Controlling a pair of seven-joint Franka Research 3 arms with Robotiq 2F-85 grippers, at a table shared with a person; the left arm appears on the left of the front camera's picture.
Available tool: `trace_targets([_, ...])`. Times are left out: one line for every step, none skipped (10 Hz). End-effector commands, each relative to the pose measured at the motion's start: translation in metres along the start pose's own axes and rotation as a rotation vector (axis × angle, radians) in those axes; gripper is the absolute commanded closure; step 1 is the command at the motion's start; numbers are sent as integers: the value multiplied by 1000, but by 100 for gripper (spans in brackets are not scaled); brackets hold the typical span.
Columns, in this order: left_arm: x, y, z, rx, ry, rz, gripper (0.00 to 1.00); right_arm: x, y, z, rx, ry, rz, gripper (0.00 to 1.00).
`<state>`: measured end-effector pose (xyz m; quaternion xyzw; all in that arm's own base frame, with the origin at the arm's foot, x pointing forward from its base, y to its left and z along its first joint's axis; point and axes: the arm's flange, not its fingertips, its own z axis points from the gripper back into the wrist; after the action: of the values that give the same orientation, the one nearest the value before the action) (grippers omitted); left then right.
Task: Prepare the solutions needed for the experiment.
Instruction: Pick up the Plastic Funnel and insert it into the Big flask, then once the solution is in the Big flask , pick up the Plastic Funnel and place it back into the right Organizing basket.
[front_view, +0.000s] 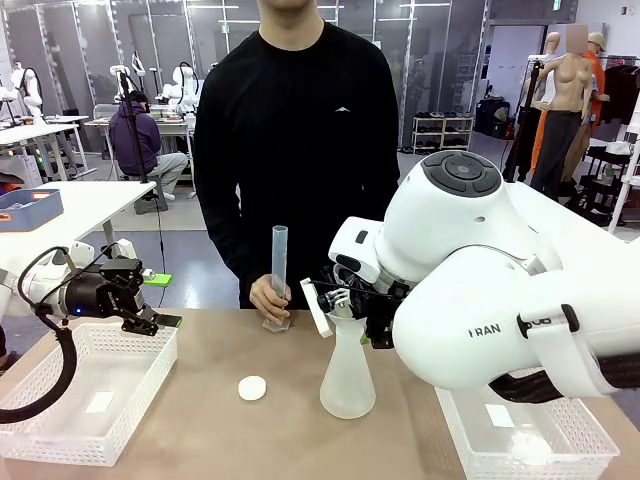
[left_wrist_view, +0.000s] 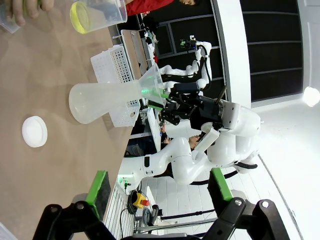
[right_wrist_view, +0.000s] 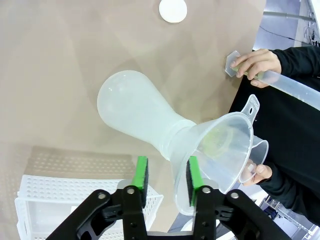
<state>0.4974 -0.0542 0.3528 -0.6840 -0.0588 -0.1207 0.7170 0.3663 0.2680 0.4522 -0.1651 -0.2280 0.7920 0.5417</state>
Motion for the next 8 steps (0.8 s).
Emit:
trace_targets([0, -2, -1, 1, 1, -1, 0, -4, 4, 8, 9, -10, 10, 18])
trace_targets([0, -2, -1, 1, 1, -1, 0, -5, 4, 8, 81, 14, 8, 34])
trace_targets([0, -2, -1, 1, 1, -1, 0, 0, 1, 2, -1, 1, 0, 34])
trace_targets([0, -2, -1, 1, 1, -1, 0, 0, 1, 2, -1, 1, 0, 34])
trace_targets([0, -2, -1, 1, 1, -1, 0, 0, 1, 2, -1, 1, 0, 34])
trace_targets([0, -2, -1, 1, 1, -1, 0, 0, 1, 2, -1, 1, 0, 34])
trace_targets([0, -2, -1, 1, 1, -1, 0, 0, 1, 2, -1, 1, 0, 34])
trace_targets([0, -2, -1, 1, 1, -1, 0, 0, 1, 2, -1, 1, 0, 34])
